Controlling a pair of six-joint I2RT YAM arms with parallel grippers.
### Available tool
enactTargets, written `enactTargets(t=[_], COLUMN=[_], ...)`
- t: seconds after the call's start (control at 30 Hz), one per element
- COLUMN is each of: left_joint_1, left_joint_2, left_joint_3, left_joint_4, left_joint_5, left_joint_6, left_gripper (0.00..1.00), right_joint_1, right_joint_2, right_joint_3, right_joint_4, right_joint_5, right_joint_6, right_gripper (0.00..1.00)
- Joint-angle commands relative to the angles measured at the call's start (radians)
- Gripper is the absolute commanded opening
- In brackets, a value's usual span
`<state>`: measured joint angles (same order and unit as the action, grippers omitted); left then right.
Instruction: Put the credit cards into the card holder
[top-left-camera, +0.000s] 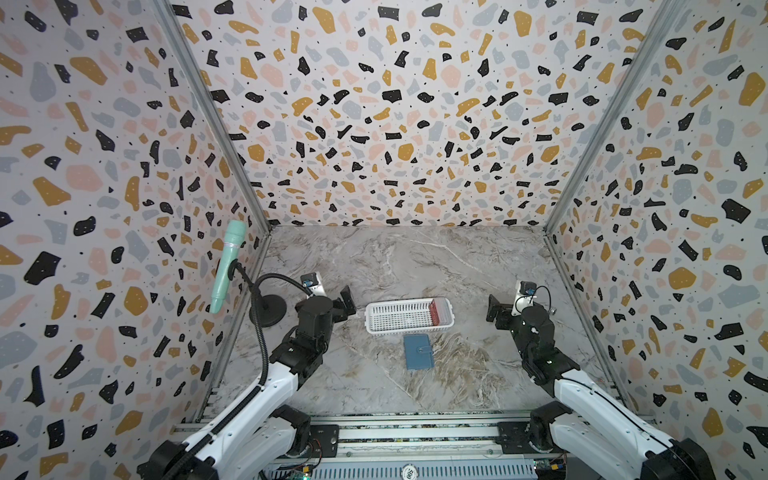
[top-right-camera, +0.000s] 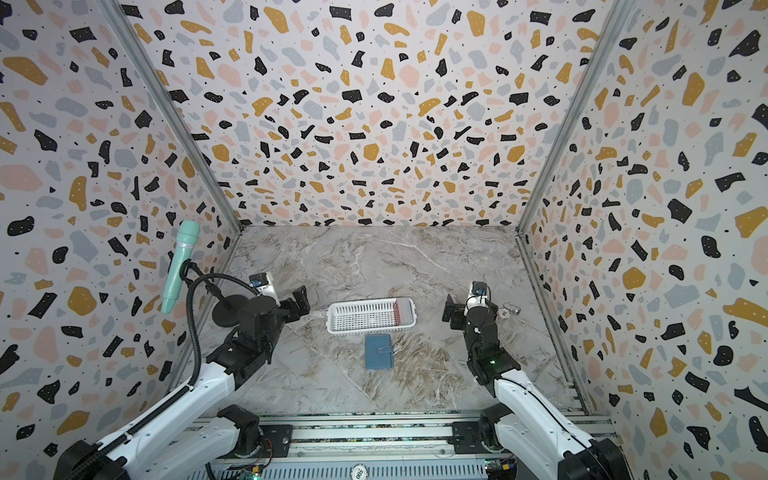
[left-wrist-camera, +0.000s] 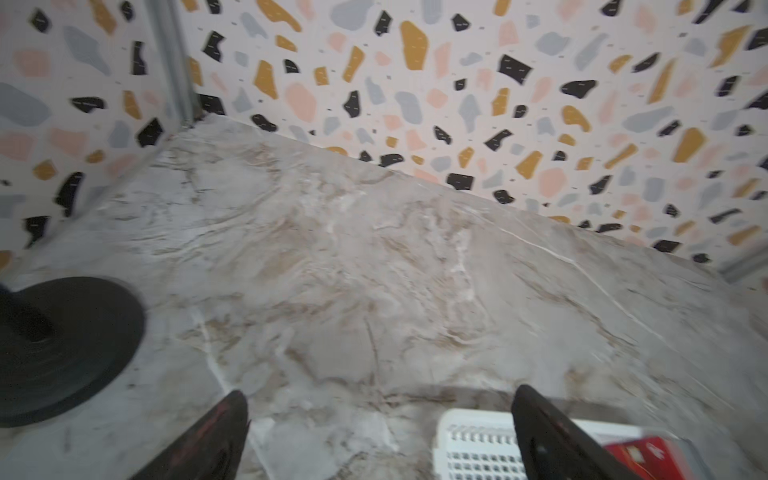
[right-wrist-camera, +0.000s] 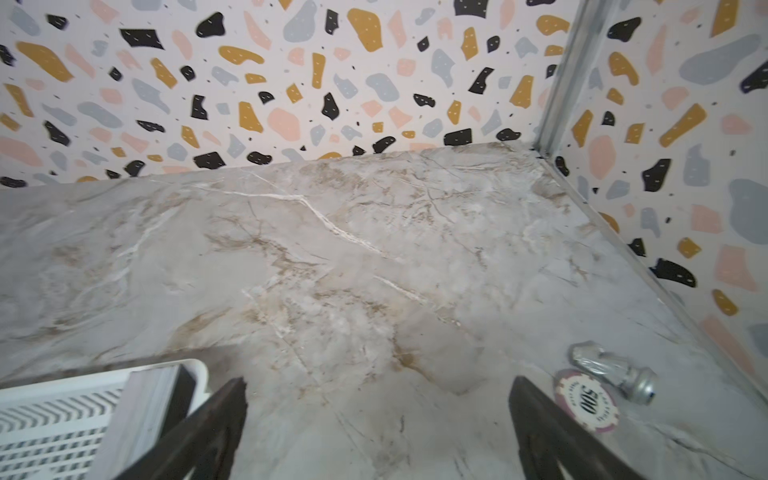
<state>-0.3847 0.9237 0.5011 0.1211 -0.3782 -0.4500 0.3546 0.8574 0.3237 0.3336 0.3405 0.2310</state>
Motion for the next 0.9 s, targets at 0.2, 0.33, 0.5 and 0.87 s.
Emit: enactTargets(t=[0.2,0.33,0.5,0.87], left_joint_1=[0.218,0.219,0.247,0.279], left_joint_2=[0.161,0.190,0.252,0.459], left_joint_3=[-0.023,-0.085,-0.141,-0.232], left_joint_4=[0.220,0.378,0.533,0.892], left_joint_5=[0.042,0.014,-0.001,0.029], left_joint_6=[0.241,0.342,0.412,0.424], left_gripper=[1.00,1.00,1.00,1.00], right_joint_1=[-0.135,-0.161,-0.161,-0.193], right_joint_2=[0.066,0.147,0.274,0.461], right_joint_3=[-0.133,-0.161,-0.171,-0.160], right_joint_4=[0.332,0.463,0.614,0.840], right_joint_5=[0.019,-0.029,-0.025,-0.101], right_joint_6=[-0.155,-0.183,-0.213,-0.253], right_gripper=[0.99,0.99,0.99,0.99])
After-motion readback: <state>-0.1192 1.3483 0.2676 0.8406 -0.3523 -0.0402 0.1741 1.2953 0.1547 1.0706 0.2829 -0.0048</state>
